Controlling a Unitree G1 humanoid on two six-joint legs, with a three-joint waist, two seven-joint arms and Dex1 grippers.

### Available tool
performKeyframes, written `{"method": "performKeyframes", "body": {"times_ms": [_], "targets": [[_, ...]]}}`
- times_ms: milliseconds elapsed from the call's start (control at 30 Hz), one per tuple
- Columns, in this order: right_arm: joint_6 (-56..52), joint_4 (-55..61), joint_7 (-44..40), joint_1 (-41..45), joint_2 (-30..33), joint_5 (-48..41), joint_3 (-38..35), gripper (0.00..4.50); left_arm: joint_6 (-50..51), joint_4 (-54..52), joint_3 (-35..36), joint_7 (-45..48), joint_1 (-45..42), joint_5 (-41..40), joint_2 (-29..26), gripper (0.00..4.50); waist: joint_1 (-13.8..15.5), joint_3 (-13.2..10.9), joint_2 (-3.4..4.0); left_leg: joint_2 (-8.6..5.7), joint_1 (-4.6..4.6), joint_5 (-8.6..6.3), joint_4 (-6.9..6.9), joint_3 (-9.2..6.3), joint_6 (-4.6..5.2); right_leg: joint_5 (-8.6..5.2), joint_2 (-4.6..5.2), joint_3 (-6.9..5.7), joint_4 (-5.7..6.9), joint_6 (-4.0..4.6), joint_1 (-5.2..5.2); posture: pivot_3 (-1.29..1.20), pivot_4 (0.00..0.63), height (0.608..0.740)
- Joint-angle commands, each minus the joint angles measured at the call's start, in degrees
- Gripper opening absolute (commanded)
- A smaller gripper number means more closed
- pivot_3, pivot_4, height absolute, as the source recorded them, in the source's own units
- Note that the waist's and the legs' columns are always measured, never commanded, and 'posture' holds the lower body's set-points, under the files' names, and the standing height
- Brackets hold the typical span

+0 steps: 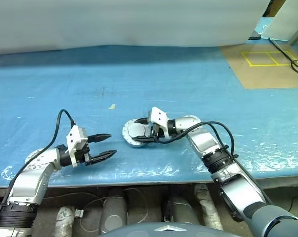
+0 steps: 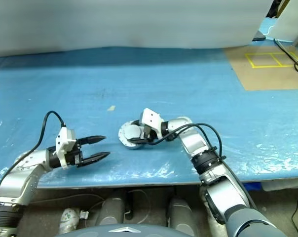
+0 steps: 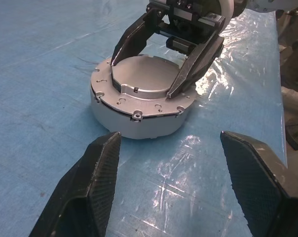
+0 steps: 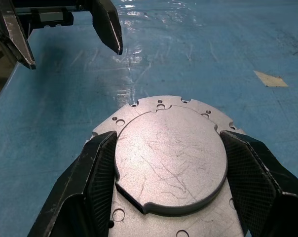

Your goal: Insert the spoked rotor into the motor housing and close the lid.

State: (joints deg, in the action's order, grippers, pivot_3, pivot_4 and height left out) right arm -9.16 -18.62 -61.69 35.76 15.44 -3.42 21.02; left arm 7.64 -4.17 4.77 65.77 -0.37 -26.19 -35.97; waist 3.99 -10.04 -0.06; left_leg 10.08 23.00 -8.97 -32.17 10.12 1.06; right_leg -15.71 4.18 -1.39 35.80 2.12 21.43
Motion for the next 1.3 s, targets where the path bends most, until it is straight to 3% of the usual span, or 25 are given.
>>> {"method": "performKeyframes", "body": {"times_ms": [33, 233, 467, 567, 667, 1067, 1167, 1300], "targets": [[-0.8, -2.4, -0.1, -0.3, 0.3, 1.6, 1.4, 2.95, -0.5, -0.8, 0.0, 0.2, -0.7, -0.1, -0.2, 3.39, 0.0, 0.0, 0.0, 0.0, 0.0, 0.0, 0.0, 0.0, 0.0, 0.0, 0.0, 0.0, 0.0, 0.0, 0.0, 0.0, 0.15, 0.74], [2.5, -8.5, 5.5, -1.4, -0.9, 7.2, 4.4, 2.95, -1.9, 0.7, -0.1, 0.9, -0.1, 0.2, -0.1, 3.39, -0.2, 0.1, 0.04, 0.03, -0.43, -0.01, 0.05, 0.01, -0.01, 0.0, 0.0, 0.04, 0.03, 0.0, -0.29, 0.0, 0.15, 0.74], [1.1, -11.1, 6.2, -2.6, -1.3, 7.5, 5.3, 2.95, -3.7, 2.8, 0.0, 2.0, 0.1, 0.5, 0.0, 3.39, 0.1, 0.3, 0.07, -0.13, -2.08, -0.02, 1.06, 0.05, -0.08, -0.26, 0.05, 0.19, -0.2, -0.41, -1.02, 0.0, 0.15, 0.74], [-0.3, -15.0, 8.3, -1.5, -1.5, 8.1, 4.7, 2.95, -4.2, 3.8, -0.1, 2.3, -0.4, 0.6, 0.2, 3.39, 0.0, 0.7, 0.07, -0.15, -2.12, -0.01, 1.16, 0.05, -0.11, -0.26, 0.05, 0.21, -0.2, -0.41, -1.03, 0.0, 0.15, 0.74], [-6.4, -13.2, 5.7, -1.2, -2.0, 3.3, 1.4, 2.95, -5.0, 5.5, -0.4, 2.5, -1.7, 1.1, 0.6, 3.39, 0.0, 0.9, 0.1, -0.16, -2.18, 0.0, 1.16, 0.05, -0.12, -0.26, 0.05, 0.22, -0.18, -0.4, -1.04, 0.0, 0.15, 0.74], [-7.0, -7.6, 5.5, -3.4, -0.5, 3.8, 1.8, 2.95, -7.6, 11.9, -2.0, -1.7, -10.8, 3.6, 7.2, 3.39, 0.6, 1.0, -0.01, -0.23, -1.92, 0.0, 1.17, 0.08, -0.13, -0.24, 0.09, 0.29, -0.31, -0.36, -0.9, 0.0, 0.15, 0.74], [-7.5, -7.0, 5.5, -3.5, -0.3, 3.6, 1.7, 2.95, -7.1, 12.5, -1.8, 1.0, -12.5, 1.5, 7.6, 2.84, 0.4, 1.0, -0.02, -0.22, -1.67, 0.02, 1.2, 0.11, -0.15, -0.06, 0.07, 0.29, -0.38, 0.01, -0.91, 0.0, 0.15, 0.74], [-7.7, -6.7, 5.4, -3.7, 0.0, 3.3, 1.2, 2.95, -9.0, 15.0, -2.2, 2.1, -14.2, 3.0, 7.6, 1.54, 0.4, 1.0, 0.0, -0.22, -1.46, 0.02, 1.2, 0.13, -0.15, -0.07, 0.08, 0.29, -0.41, 0.03, -0.72, 0.0, 0.15, 0.74]]}}
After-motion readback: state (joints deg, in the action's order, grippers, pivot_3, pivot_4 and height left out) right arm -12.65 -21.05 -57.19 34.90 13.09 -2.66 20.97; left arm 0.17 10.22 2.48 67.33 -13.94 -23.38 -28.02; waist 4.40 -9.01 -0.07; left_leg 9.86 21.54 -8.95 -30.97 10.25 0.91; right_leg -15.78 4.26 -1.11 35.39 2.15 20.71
